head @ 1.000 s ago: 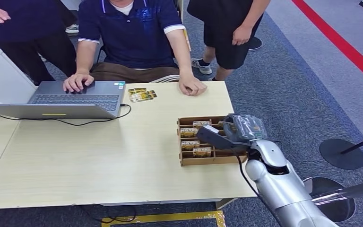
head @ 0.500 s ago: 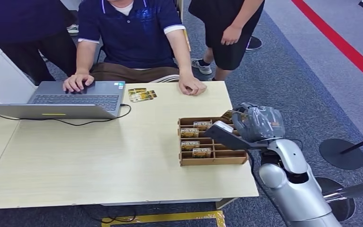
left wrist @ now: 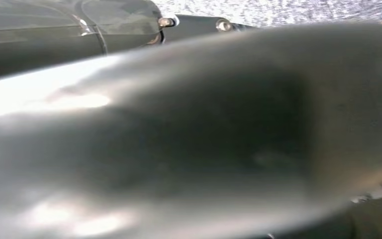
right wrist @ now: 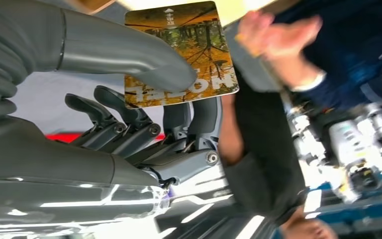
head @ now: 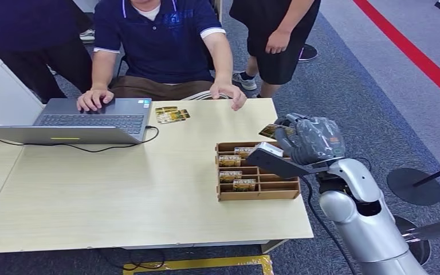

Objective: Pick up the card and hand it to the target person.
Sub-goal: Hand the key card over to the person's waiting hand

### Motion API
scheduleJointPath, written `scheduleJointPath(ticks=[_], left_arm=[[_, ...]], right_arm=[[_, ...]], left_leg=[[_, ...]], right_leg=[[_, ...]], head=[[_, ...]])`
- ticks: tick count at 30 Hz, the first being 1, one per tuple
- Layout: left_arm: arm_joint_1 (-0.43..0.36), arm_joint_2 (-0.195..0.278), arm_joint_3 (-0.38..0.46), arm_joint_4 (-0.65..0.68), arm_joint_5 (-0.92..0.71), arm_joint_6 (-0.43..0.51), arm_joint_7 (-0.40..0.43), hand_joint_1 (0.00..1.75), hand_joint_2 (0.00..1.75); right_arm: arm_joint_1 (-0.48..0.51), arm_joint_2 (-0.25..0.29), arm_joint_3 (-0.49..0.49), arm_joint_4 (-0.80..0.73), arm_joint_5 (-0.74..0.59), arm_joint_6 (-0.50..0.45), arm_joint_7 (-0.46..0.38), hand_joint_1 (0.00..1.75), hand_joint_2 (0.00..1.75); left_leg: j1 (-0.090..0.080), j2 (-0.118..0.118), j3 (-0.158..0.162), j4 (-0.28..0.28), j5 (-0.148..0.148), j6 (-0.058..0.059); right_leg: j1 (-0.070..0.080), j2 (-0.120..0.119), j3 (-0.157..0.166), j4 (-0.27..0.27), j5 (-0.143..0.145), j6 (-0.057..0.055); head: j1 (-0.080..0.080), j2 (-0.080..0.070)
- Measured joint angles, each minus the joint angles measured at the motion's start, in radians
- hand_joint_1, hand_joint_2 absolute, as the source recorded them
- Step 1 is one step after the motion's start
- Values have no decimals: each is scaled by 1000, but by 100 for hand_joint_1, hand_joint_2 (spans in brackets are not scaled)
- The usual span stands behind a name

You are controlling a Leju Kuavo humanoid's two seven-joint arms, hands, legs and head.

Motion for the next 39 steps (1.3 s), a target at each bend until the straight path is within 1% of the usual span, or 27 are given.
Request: scheduleJointPath(ticks=[3,7,11,16,22,26,39], left_arm=[[-2,0,-1,0,-4,-1,4,0,0],[-3,-1,-2,0,-12,-1,6,0,0],[-4,-1,-2,0,-17,-2,6,0,0],[-3,-1,-3,0,-19,-2,7,0,0],[-3,-1,-3,0,-21,-5,9,0,0],[-3,-1,-3,0,-21,-21,1,0,175],[-3,0,-3,0,-19,-42,-22,0,175]], right_arm=[[-72,27,46,98,-41,18,-16,166,175],[-160,84,98,239,-76,15,-26,168,175],[-235,138,125,355,-95,4,-31,167,175],[-285,171,135,436,-101,-6,-35,165,175],[-306,188,140,486,-101,-20,-36,166,175],[-308,191,141,499,-99,-30,-37,166,175],[-312,200,142,537,-101,-31,-40,166,175]], left_leg=[[0,0,1,0,1,0],[0,0,2,0,2,-1],[1,0,2,0,2,-1],[0,-1,2,0,2,-1],[0,-1,2,0,2,-1],[0,-1,2,0,2,-1],[0,-1,2,0,2,-1]], right_leg=[[0,0,0,0,0,0],[0,0,0,0,0,0],[0,0,0,0,0,0],[0,0,0,0,0,0],[0,-1,0,0,0,0],[0,-1,0,0,0,0],[0,-1,0,0,0,0]], head=[[0,0],[0,0],[0,0],[0,0],[0,0],[0,0],[0,0]])
